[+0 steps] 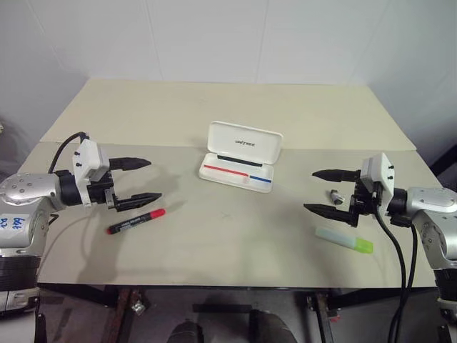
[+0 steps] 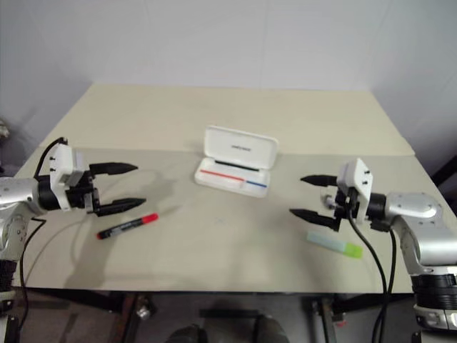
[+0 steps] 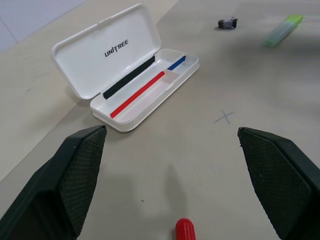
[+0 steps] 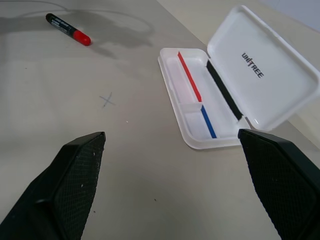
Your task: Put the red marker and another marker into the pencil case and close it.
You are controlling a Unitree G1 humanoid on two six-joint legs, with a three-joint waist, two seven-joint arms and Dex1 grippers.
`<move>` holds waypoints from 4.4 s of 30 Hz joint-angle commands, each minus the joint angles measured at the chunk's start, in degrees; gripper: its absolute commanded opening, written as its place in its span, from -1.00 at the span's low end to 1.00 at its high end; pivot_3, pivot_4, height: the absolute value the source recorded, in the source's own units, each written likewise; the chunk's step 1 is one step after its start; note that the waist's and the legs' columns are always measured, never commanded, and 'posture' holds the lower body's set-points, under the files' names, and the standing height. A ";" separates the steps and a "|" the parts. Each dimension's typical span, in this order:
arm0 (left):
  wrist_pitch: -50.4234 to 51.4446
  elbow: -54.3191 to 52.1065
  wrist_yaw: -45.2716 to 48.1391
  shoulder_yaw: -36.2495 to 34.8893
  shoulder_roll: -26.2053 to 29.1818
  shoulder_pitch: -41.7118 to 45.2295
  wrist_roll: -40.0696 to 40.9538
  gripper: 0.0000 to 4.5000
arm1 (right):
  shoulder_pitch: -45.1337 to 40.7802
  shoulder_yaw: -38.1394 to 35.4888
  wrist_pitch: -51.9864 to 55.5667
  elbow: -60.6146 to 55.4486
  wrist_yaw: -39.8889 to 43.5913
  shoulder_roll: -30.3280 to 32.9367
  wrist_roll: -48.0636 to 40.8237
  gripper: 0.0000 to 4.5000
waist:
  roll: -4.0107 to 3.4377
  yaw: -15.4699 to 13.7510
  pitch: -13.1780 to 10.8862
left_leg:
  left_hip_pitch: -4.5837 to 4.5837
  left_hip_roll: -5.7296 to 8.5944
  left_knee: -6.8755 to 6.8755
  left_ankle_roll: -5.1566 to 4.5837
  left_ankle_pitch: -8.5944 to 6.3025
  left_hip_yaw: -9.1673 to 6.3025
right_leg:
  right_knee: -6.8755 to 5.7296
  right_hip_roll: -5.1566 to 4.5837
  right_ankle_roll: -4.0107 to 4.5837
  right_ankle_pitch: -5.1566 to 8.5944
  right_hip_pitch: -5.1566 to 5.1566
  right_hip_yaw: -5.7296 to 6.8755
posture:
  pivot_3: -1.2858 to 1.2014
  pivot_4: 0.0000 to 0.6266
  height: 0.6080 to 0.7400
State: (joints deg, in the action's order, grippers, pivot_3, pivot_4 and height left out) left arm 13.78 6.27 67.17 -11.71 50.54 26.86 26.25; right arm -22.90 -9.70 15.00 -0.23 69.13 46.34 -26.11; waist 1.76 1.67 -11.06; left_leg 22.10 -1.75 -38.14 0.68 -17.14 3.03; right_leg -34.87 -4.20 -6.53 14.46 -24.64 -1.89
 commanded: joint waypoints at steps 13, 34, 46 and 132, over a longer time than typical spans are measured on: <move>1.13 -2.03 0.01 -1.44 1.24 0.72 0.54 0.99 | -12.22 12.64 3.53 1.25 -0.26 -2.08 7.10 1.00 | 0.00 0.26 0.00 | -0.04 -0.04 -0.08 0.02 0.01 0.02 | -0.03 0.07 0.03 0.01 -0.05 -0.06 | 0.03 -0.52 1.00; 3.69 -8.29 -5.24 -7.64 2.46 -6.53 1.46 1.00 | -30.52 25.48 2.88 19.19 -1.28 -12.32 21.66 0.12 | 0.00 0.19 0.00 | 0.21 -0.03 0.00 0.00 -0.01 0.04 | -0.16 0.00 0.06 0.03 -0.30 0.02 | 0.03 -0.52 1.00; 3.22 -4.58 -5.67 -6.17 3.93 -3.82 -0.37 1.00 | -38.06 30.09 0.84 31.24 -0.54 -17.27 28.84 0.12 | 0.00 0.28 0.00 | 0.24 -0.04 0.01 0.03 0.01 0.11 | -0.24 0.02 0.06 0.03 -0.42 -0.02 | 0.03 -0.52 1.00; 4.27 -8.66 -7.15 -5.78 1.44 -5.12 1.39 1.00 | -15.63 29.21 0.26 -0.98 6.34 -3.90 29.09 -0.02 | 0.06 1.25 0.02 | 0.16 -0.02 -0.14 0.17 0.09 0.54 | -0.69 -0.09 0.13 0.07 -0.81 -0.06 | 0.03 -0.52 1.00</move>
State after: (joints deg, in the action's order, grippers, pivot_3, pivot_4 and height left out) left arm 18.15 -1.29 60.12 -15.66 51.09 21.21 26.79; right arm -37.11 20.21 15.48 -0.13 75.59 42.39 3.47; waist 1.83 2.92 -11.05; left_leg 22.27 -1.77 -38.28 0.84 -17.05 3.57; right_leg -35.56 -4.30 -6.40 14.53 -25.44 -1.96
